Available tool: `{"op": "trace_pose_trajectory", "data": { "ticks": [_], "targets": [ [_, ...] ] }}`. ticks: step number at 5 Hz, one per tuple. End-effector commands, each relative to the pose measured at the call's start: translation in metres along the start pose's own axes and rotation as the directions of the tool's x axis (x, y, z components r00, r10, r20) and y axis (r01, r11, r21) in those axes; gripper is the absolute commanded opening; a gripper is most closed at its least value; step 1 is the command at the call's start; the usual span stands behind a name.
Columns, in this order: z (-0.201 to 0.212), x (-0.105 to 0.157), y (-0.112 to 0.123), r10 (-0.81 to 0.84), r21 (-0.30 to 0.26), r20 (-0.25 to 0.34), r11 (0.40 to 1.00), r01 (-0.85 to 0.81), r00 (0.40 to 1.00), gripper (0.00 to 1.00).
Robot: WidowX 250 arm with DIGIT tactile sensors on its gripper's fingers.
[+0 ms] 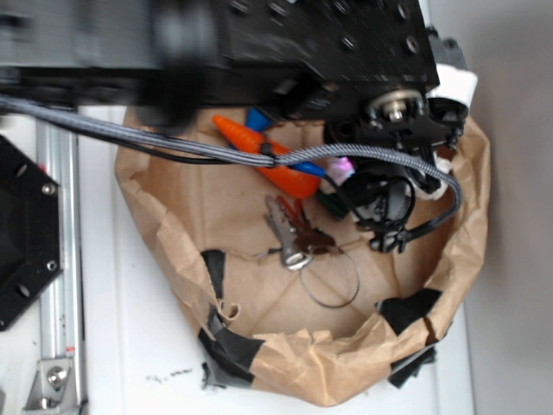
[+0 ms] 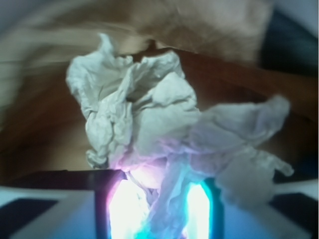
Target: Grab the white paper.
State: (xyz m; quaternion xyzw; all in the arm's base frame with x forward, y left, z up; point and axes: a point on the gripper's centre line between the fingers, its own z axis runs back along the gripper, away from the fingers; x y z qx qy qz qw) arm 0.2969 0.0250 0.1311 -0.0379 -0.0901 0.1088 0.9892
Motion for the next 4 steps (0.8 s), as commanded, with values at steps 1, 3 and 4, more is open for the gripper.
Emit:
{"op": "trace_pose_trajectory", "data": {
  "ticks": [1,3,4],
  "targets": [
    [0.054,-0.007,-0.032,-0.145,0.059,0.003,0.988,0.145,0.989,0.00],
    [0.050,-0.019,-0.047,-0.207,0.042,0.000,0.978,0.207,0.978,0.00],
    [0.048,-0.016,-0.045,-0.199,0.023,-0.016,0.980,0.200,0.980,0.00]
  ]
}}
